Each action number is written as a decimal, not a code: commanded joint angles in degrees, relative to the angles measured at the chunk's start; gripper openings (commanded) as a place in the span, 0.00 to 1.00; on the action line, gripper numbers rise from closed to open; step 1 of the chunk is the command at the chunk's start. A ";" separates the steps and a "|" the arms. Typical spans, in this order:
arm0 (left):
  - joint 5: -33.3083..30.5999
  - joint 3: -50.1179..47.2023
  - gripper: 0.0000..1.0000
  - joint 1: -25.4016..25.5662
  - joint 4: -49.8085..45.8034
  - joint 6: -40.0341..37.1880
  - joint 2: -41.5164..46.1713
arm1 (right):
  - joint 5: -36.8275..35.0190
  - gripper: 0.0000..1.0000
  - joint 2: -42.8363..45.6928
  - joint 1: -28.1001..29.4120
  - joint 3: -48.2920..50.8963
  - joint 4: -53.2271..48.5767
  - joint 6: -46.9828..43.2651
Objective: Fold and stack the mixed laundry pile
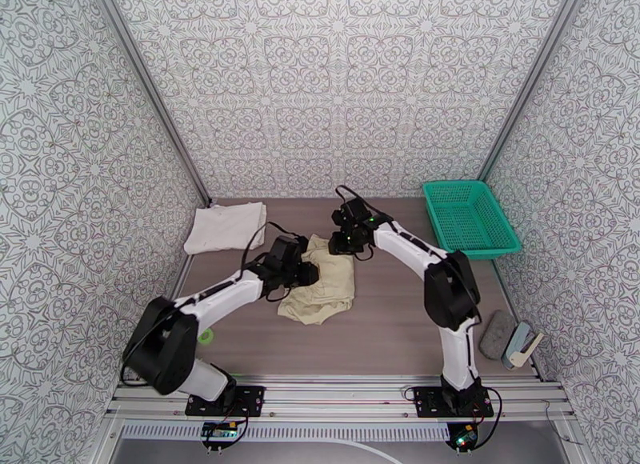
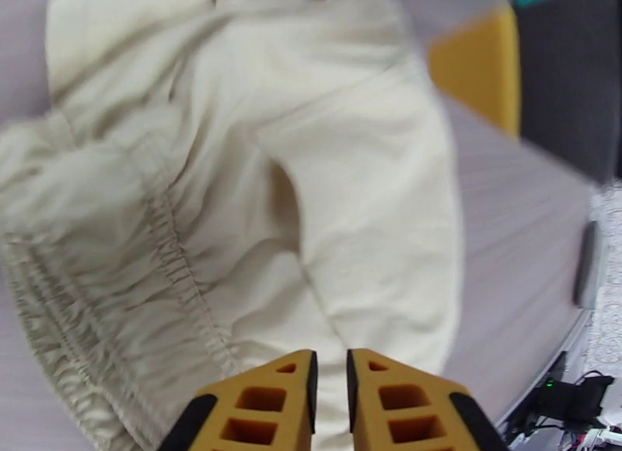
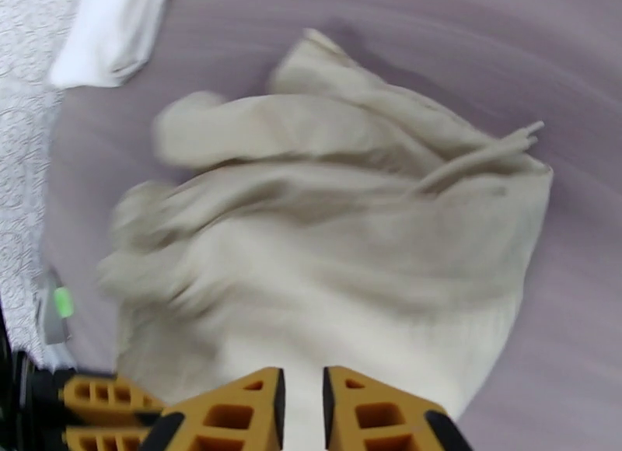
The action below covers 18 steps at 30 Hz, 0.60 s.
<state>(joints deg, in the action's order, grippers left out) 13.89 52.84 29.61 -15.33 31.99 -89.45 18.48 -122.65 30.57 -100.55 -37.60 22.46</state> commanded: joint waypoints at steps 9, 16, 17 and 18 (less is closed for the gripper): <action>-0.03 -14.25 0.18 -7.33 4.04 2.13 6.26 | -0.99 0.32 -12.47 -2.70 -9.47 5.41 -1.11; 5.93 -15.59 0.22 -9.92 8.08 2.29 9.40 | -0.69 0.44 -8.04 -2.71 -11.22 1.79 -5.12; 5.95 -14.59 0.25 -10.19 7.01 2.45 11.82 | -0.58 0.47 -5.38 -2.66 -9.70 2.49 -6.18; 5.98 -13.68 0.27 -10.80 5.91 2.66 14.47 | -0.38 0.50 -2.63 -2.62 -7.50 3.51 -7.34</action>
<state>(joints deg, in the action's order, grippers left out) 18.41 37.06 19.99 -7.68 34.15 -80.97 18.41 -133.49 28.27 -110.17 -34.85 18.44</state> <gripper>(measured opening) 0.255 0.485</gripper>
